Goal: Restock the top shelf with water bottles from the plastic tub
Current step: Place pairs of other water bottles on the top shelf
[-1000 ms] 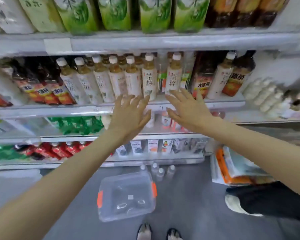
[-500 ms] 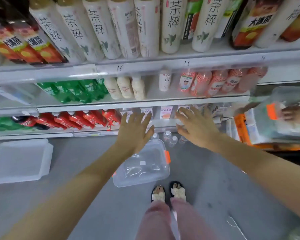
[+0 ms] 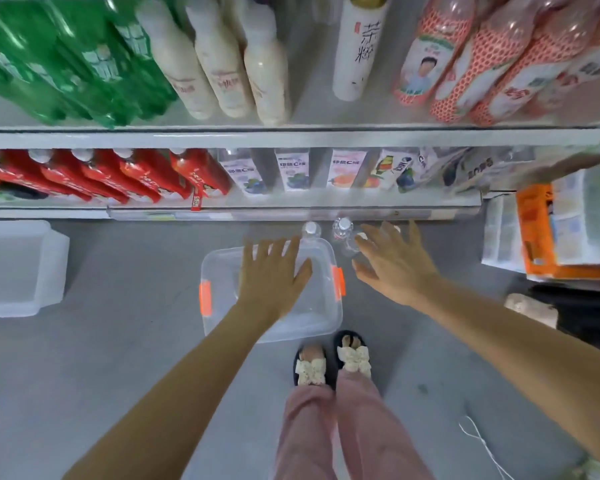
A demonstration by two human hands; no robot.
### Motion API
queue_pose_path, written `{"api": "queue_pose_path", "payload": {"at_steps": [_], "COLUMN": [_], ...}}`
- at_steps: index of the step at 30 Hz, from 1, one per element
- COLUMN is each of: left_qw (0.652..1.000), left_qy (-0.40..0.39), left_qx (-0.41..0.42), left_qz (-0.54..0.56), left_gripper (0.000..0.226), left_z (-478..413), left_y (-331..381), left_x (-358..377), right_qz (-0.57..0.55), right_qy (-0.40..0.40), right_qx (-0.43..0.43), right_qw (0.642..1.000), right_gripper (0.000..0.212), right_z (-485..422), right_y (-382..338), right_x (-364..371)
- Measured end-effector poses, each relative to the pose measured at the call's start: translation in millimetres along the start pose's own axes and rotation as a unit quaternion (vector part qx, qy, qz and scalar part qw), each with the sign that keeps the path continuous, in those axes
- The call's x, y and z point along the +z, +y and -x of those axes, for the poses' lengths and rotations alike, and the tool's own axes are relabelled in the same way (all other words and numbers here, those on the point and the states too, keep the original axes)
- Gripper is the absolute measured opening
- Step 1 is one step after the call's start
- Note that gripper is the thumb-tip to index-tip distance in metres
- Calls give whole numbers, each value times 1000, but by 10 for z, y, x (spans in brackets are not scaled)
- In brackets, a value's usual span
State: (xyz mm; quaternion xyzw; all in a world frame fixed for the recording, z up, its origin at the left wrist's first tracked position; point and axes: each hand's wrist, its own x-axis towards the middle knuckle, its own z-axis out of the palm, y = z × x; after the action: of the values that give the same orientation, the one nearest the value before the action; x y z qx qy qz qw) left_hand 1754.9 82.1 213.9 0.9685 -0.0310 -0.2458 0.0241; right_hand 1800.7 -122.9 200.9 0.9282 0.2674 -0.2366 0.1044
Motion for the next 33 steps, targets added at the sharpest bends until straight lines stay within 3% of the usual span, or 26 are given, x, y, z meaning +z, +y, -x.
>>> {"api": "queue_pose_path", "payload": {"at_steps": [3, 8, 13, 20, 25, 28, 33], "left_qw": [1000, 999, 1000, 999, 995, 989, 952], "left_qy": [24, 18, -18, 29, 6, -9, -57], "left_qx": [6, 11, 0, -3, -36, -57, -139], "left_qz": [13, 40, 13, 41, 88, 138, 268], "left_gripper": [57, 61, 60, 85, 66, 77, 111], "left_z": [-244, -583, -961, -1508, -2077, -2407, -2854], "left_y": [-39, -42, -29, -70, -59, 21, 50], "left_x": [416, 1033, 1417, 1799, 1996, 2083, 2354], "right_qz": [-23, -42, -87, -142, -179, -205, -298], "right_qy": [-12, 2, 18, 18, 90, 104, 108], "right_qx": [7, 21, 53, 79, 45, 65, 126], "right_qw": [1000, 999, 995, 987, 979, 971, 940], "right_gripper": [58, 62, 60, 55, 54, 62, 57], "right_z": [-295, -724, -1042, -1421, -1801, -2058, -2418], "right_y": [-8, 11, 53, 121, 169, 206, 230], "right_x": [323, 868, 1389, 1932, 2202, 2355, 2566]}}
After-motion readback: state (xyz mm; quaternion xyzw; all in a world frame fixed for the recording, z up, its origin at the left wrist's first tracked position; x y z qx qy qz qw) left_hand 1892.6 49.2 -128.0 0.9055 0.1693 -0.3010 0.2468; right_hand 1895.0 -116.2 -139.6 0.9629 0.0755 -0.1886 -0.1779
